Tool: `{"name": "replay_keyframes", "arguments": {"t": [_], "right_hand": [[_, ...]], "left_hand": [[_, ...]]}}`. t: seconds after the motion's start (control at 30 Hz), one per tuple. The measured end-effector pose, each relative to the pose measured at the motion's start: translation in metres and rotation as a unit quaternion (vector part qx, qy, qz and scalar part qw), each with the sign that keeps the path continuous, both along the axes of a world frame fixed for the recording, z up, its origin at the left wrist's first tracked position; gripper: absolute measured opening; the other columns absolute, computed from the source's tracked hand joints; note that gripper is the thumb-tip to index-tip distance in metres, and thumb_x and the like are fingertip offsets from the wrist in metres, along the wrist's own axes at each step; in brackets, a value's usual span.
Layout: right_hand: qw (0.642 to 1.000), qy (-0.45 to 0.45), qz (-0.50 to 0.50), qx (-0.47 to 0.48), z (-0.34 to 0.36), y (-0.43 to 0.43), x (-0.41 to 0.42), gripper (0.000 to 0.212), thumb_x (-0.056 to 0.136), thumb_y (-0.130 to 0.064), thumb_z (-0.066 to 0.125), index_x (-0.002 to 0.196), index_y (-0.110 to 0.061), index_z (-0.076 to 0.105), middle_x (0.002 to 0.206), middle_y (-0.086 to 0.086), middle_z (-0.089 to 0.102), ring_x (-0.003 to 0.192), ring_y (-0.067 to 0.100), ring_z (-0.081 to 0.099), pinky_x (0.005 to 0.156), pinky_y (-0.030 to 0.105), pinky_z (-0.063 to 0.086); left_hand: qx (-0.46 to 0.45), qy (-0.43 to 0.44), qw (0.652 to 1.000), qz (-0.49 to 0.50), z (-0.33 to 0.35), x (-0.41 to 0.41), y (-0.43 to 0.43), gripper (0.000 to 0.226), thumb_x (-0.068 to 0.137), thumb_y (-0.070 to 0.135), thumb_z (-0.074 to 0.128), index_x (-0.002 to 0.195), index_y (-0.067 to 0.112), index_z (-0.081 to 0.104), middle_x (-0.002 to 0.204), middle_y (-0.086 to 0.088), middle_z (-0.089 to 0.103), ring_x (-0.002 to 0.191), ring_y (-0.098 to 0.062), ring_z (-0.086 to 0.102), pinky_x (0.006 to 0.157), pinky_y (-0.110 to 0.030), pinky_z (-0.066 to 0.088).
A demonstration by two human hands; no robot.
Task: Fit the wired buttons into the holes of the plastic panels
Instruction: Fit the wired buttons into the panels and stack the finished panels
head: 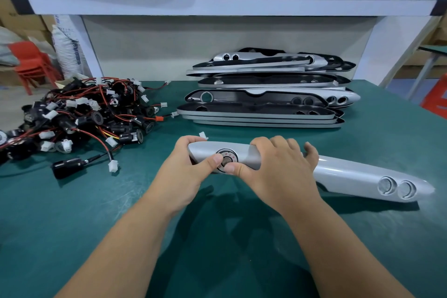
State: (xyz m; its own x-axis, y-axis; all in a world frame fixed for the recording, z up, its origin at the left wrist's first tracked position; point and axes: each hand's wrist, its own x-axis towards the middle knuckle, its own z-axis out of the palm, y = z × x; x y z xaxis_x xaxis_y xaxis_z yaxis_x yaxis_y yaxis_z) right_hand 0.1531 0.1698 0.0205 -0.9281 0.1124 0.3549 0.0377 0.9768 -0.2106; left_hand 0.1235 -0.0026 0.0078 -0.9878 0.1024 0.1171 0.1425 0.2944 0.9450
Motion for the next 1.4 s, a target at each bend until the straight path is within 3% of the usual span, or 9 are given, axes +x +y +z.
{"name": "replay_keyframes", "arguments": {"t": [0.13,0.4,0.57,0.73,0.83,1.0,1.1,1.23,1.4], "right_hand": [[1.0,0.004,-0.002,-0.004,0.0,-0.001,0.0,0.095,0.051,-0.092,0.006,0.112,-0.035,0.051,0.094,-0.014,0.038,0.106,0.015,0.04,0.107,0.048,0.005],[0.999,0.029,-0.023,-0.01,-0.004,-0.005,-0.001,0.077,0.062,-0.089,0.024,0.103,-0.031,0.054,0.089,-0.012,0.04,0.099,0.016,0.04,0.105,0.047,0.007],[0.999,0.041,-0.031,-0.01,-0.002,-0.005,-0.002,0.076,0.062,-0.087,0.025,0.1,-0.029,0.055,0.086,-0.012,0.041,0.096,0.017,0.042,0.105,0.047,0.014],[0.999,0.032,-0.022,-0.019,0.0,-0.003,-0.001,0.07,0.061,-0.088,0.024,0.09,-0.029,0.049,0.085,-0.012,0.045,0.09,0.015,0.036,0.104,0.046,0.016],[1.0,-0.002,-0.007,-0.022,0.001,-0.001,-0.003,0.074,0.06,-0.088,0.02,0.093,-0.03,0.051,0.089,-0.011,0.046,0.096,0.016,0.039,0.107,0.049,0.012],[0.995,-0.048,-0.017,-0.086,0.002,0.001,-0.012,0.057,0.071,-0.082,0.022,0.077,-0.031,0.046,0.085,-0.012,0.045,0.101,0.016,0.038,0.108,0.049,0.008],[0.99,-0.101,-0.025,-0.094,0.005,0.001,-0.018,0.054,0.074,-0.083,0.028,0.081,-0.032,0.046,0.095,-0.01,0.048,0.106,0.016,0.037,0.109,0.049,0.008],[0.987,-0.124,-0.038,-0.096,0.008,0.003,-0.023,0.056,0.073,-0.084,0.027,0.086,-0.033,0.047,0.096,-0.009,0.045,0.109,0.016,0.034,0.109,0.05,0.007],[0.988,-0.093,-0.055,-0.112,0.006,0.003,-0.023,0.054,0.073,-0.083,0.034,0.083,-0.032,0.049,0.093,-0.009,0.042,0.099,0.014,0.027,0.109,0.049,0.006]], "left_hand": [[-0.022,0.006,1.0,0.015,0.0,0.001,0.002,0.03,0.082,0.04,0.068,0.104,0.035,0.047,0.096,0.005,0.069,0.094,-0.018,0.064,0.087,-0.036,0.049],[-0.054,0.009,0.998,0.044,0.005,0.006,0.008,0.037,0.085,0.039,0.065,0.112,0.028,0.042,0.092,0.004,0.067,0.087,-0.014,0.062,0.067,-0.022,0.044],[-0.05,0.017,0.998,0.038,0.009,0.009,0.01,0.034,0.088,0.037,0.061,0.113,0.026,0.041,0.097,0.003,0.066,0.092,-0.016,0.064,0.08,-0.031,0.049],[0.045,-0.007,0.999,0.018,0.01,0.01,0.01,0.032,0.076,0.043,0.056,0.103,0.028,0.048,0.092,0.007,0.069,0.081,-0.009,0.069,0.092,-0.043,0.049],[0.085,-0.028,0.995,0.031,0.006,0.007,0.01,0.028,0.072,0.042,0.053,0.096,0.028,0.054,0.088,0.005,0.07,0.088,-0.017,0.067,0.095,-0.049,0.049],[0.068,-0.029,0.997,0.024,0.004,0.004,0.006,0.026,0.074,0.043,0.052,0.095,0.028,0.055,0.091,0.001,0.069,0.097,-0.026,0.064,0.096,-0.051,0.047],[0.052,-0.019,0.998,0.016,0.002,0.004,0.005,0.024,0.078,0.043,0.051,0.097,0.027,0.053,0.093,0.0,0.069,0.098,-0.026,0.064,0.096,-0.051,0.046],[0.016,0.005,1.0,0.012,0.0,0.002,0.005,0.003,0.096,0.03,0.05,0.099,0.029,0.05,0.093,0.0,0.067,0.096,-0.024,0.064,0.095,-0.049,0.046],[-0.006,0.033,0.999,0.005,0.004,0.004,0.006,0.008,0.097,0.029,0.049,0.105,0.03,0.049,0.094,-0.002,0.066,0.094,-0.023,0.064,0.094,-0.047,0.046]]}}
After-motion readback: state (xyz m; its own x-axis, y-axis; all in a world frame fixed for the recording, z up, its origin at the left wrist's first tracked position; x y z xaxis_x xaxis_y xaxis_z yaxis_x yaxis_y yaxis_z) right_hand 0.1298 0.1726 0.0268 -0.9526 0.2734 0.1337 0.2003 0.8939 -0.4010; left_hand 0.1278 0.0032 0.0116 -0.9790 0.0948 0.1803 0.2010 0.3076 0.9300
